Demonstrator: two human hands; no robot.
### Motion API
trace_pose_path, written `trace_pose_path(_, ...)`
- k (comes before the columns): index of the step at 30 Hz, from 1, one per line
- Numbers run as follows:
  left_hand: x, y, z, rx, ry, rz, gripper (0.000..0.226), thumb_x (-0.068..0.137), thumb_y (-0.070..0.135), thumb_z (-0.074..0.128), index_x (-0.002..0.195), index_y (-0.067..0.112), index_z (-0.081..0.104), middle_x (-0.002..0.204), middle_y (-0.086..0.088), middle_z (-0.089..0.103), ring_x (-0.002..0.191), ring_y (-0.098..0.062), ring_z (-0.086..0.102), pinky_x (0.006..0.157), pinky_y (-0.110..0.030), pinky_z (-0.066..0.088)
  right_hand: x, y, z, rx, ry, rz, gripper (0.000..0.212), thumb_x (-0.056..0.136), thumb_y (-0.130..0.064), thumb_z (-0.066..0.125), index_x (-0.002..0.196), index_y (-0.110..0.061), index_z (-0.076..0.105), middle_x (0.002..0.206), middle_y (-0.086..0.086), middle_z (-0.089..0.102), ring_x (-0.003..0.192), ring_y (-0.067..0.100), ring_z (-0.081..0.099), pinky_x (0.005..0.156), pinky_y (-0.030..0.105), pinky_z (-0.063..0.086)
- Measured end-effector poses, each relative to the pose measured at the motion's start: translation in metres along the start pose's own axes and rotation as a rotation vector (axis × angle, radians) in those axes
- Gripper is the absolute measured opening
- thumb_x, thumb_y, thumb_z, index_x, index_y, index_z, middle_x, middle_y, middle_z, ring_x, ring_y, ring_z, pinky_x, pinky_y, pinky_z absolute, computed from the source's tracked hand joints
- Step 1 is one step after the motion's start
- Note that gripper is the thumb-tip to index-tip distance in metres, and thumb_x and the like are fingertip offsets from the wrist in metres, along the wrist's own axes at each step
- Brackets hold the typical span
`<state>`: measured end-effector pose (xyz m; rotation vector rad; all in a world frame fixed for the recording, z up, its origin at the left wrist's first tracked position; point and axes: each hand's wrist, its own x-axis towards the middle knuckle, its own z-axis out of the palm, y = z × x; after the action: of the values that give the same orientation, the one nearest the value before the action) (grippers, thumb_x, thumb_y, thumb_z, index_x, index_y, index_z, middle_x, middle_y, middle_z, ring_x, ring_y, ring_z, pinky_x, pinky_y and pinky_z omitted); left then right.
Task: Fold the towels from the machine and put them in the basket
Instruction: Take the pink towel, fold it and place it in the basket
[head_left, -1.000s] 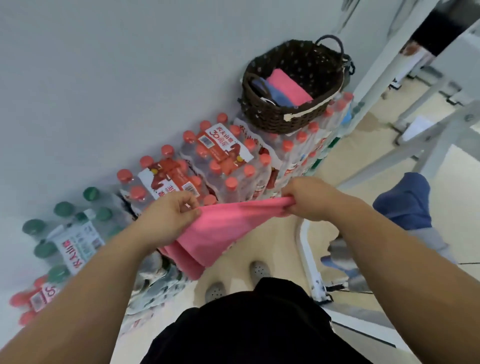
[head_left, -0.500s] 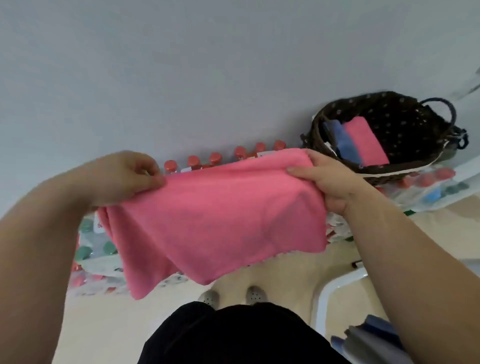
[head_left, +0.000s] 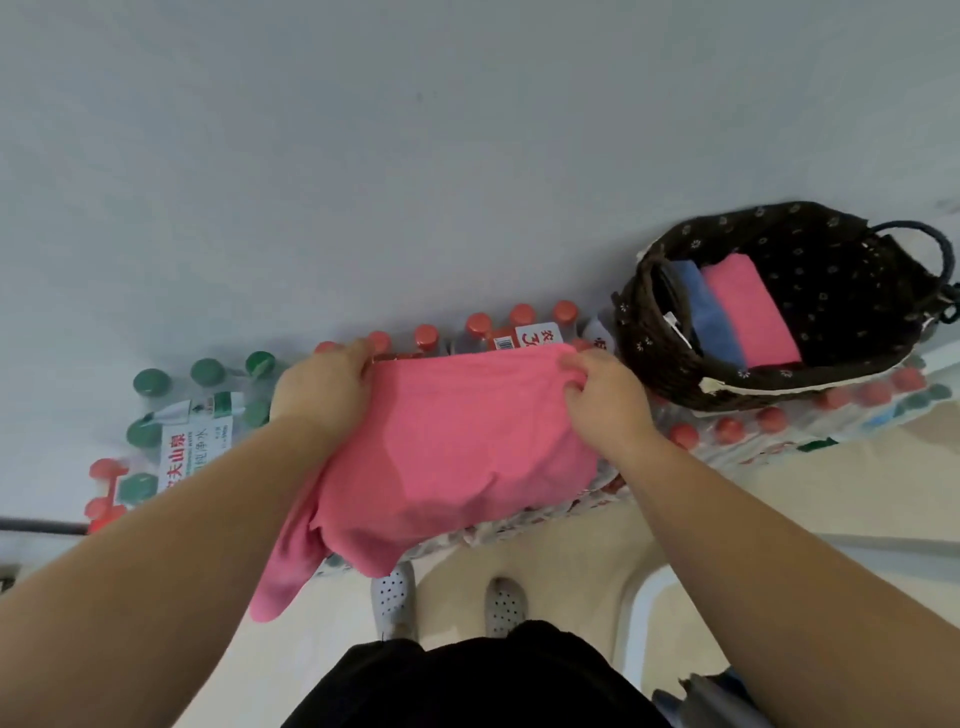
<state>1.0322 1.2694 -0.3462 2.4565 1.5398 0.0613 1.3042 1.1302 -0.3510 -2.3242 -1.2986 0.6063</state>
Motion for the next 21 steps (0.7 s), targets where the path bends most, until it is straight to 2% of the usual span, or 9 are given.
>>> trace_pose_path(3,0.013,-0.007,0.000,0.043,0.041,0.068,0.020,0.101,0.027,0.048,0.111,0.014,0.060,0.103,-0.019,0.065,0.089,-0.043,0.065,0.068,-0.042,0.045,0.008,-0.003,0.003,-0.105,0.031,-0.029,0.039,0.091,-0.009,0.055,0.129,-0.012,0.063,0.137,0.006,0.057,0.120,0.029,0.058,0.104,0.038,0.046)
trace_pose_path(5,0.025,-0.010,-0.004,0.114,0.100,0.202,0.010,0.095,0.018,0.061,0.101,0.010,0.061,0.089,-0.019,0.064,0.069,-0.043,0.066,0.056,-0.043,0.047,0.022,-0.010,0.003,-0.195,0.044,-0.038,0.040,0.087,-0.005,0.053,0.126,-0.011,0.062,0.131,0.007,0.057,0.112,0.032,0.061,0.093,0.040,0.051)
trace_pose_path(7,0.041,-0.014,-0.008,0.247,0.120,0.376,0.016,0.080,0.005,0.074,0.091,0.006,0.062,0.072,-0.017,0.060,0.048,-0.038,0.061,0.042,-0.035,0.040,0.041,-0.018,-0.001,-0.284,0.067,-0.026,0.037,0.086,-0.004,0.049,0.120,-0.012,0.062,0.123,0.007,0.056,0.104,0.034,0.064,0.084,0.042,0.053)
trace_pose_path(10,0.066,-0.014,-0.014,0.336,0.165,0.568,0.015,0.074,0.005,0.063,0.089,0.004,0.064,0.065,-0.016,0.057,0.042,-0.034,0.058,0.036,-0.031,0.039,0.067,-0.025,-0.003,-0.373,0.050,0.005,0.036,0.088,-0.004,0.043,0.118,-0.013,0.059,0.126,0.006,0.050,0.092,0.036,0.065,0.071,0.040,0.050)
trace_pose_path(12,0.075,-0.012,-0.012,0.352,0.167,0.594,0.022,0.074,0.009,0.055,0.092,0.004,0.066,0.067,-0.016,0.060,0.045,-0.034,0.059,0.035,-0.034,0.043,0.073,-0.026,-0.002,-0.429,0.014,0.017,0.037,0.091,-0.004,0.042,0.124,-0.011,0.056,0.134,0.006,0.045,0.094,0.037,0.064,0.069,0.037,0.044)
trace_pose_path(15,0.073,-0.007,-0.003,0.355,0.201,0.584,0.020,0.076,0.010,0.054,0.094,0.006,0.062,0.071,-0.015,0.062,0.050,-0.034,0.061,0.038,-0.034,0.044,0.067,-0.030,0.001,-0.459,0.032,0.003,0.040,0.096,-0.021,0.048,0.134,-0.009,0.052,0.144,0.008,0.038,0.109,0.037,0.054,0.079,0.041,0.048)
trace_pose_path(18,0.061,-0.004,0.003,0.320,0.254,0.498,0.021,0.075,0.008,0.056,0.095,0.008,0.060,0.080,-0.016,0.061,0.065,-0.036,0.060,0.051,-0.039,0.046,0.038,-0.033,0.009,-0.508,0.103,-0.080,0.058,0.094,-0.040,0.049,0.144,-0.013,0.044,0.153,0.011,0.034,0.126,0.037,0.041,0.099,0.049,0.046)
trace_pose_path(19,0.054,-0.002,0.004,0.300,0.265,0.443,0.024,0.075,0.007,0.056,0.098,0.007,0.061,0.089,-0.017,0.062,0.073,-0.037,0.059,0.058,-0.043,0.046,0.025,-0.036,0.012,-0.482,0.112,-0.121,0.063,0.094,-0.045,0.047,0.148,-0.014,0.041,0.157,0.011,0.030,0.135,0.038,0.035,0.107,0.052,0.039)
trace_pose_path(21,0.034,0.002,0.005,0.230,0.263,0.293,0.034,0.076,0.011,0.055,0.109,0.006,0.063,0.110,-0.019,0.062,0.089,-0.039,0.057,0.074,-0.049,0.044,0.001,-0.040,0.023,-0.440,0.017,-0.177,0.072,0.095,-0.056,0.036,0.155,-0.018,0.028,0.166,0.009,0.013,0.151,0.035,0.011,0.120,0.055,0.019)
